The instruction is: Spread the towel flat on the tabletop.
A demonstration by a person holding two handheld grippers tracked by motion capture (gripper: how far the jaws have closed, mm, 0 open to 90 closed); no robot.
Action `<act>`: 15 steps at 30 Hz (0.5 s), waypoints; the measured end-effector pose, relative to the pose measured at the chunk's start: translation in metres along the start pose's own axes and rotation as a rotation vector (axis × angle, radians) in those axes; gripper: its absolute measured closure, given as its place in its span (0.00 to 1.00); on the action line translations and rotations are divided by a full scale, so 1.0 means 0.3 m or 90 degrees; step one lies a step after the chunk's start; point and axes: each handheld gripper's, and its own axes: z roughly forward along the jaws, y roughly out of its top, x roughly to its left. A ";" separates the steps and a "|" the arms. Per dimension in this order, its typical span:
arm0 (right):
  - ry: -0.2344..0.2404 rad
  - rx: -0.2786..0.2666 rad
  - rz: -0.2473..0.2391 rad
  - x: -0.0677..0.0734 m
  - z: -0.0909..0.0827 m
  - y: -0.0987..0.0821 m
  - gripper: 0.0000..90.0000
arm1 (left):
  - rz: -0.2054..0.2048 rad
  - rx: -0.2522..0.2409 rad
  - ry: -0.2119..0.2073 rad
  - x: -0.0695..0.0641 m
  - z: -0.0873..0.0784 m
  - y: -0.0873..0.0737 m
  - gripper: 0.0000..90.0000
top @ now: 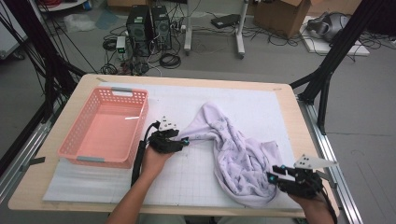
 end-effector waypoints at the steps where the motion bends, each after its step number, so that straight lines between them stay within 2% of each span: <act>1: -0.016 -0.010 -0.011 -0.009 0.010 0.026 0.61 | 0.003 -0.009 -0.015 -0.009 0.009 0.001 0.49; 2: -0.040 -0.006 -0.029 -0.027 0.057 0.074 0.61 | 0.007 -0.008 -0.022 -0.020 0.020 0.001 0.46; 3: -0.050 0.003 -0.036 -0.035 0.093 0.094 0.60 | 0.010 -0.003 -0.030 -0.029 0.035 0.002 0.44; 4: -0.050 0.003 -0.036 -0.035 0.093 0.094 0.60 | 0.017 0.007 -0.035 -0.037 0.050 0.002 0.44; 6: -0.065 0.028 -0.046 -0.048 0.180 0.126 0.60 | 0.033 0.028 -0.038 -0.053 0.081 0.000 0.42; 7: -0.073 0.043 -0.055 -0.054 0.225 0.140 0.58 | 0.035 0.032 -0.036 -0.059 0.094 -0.002 0.42; 9: -0.090 0.066 -0.067 -0.063 0.307 0.160 0.57 | 0.053 0.066 -0.027 -0.071 0.124 -0.001 0.42; 11: -0.085 0.093 -0.058 -0.084 0.374 0.164 0.56 | 0.078 0.080 -0.002 -0.084 0.135 0.007 0.44; 13: -0.092 0.135 -0.061 -0.095 0.417 0.149 0.60 | 0.121 0.095 0.032 -0.091 0.133 0.013 0.59; 14: -0.085 0.123 -0.052 -0.101 0.416 0.139 0.65 | 0.121 0.098 0.036 -0.084 0.126 0.015 0.70; 15: -0.079 0.120 -0.041 -0.106 0.407 0.132 0.70 | 0.110 0.099 0.035 -0.072 0.117 0.016 0.83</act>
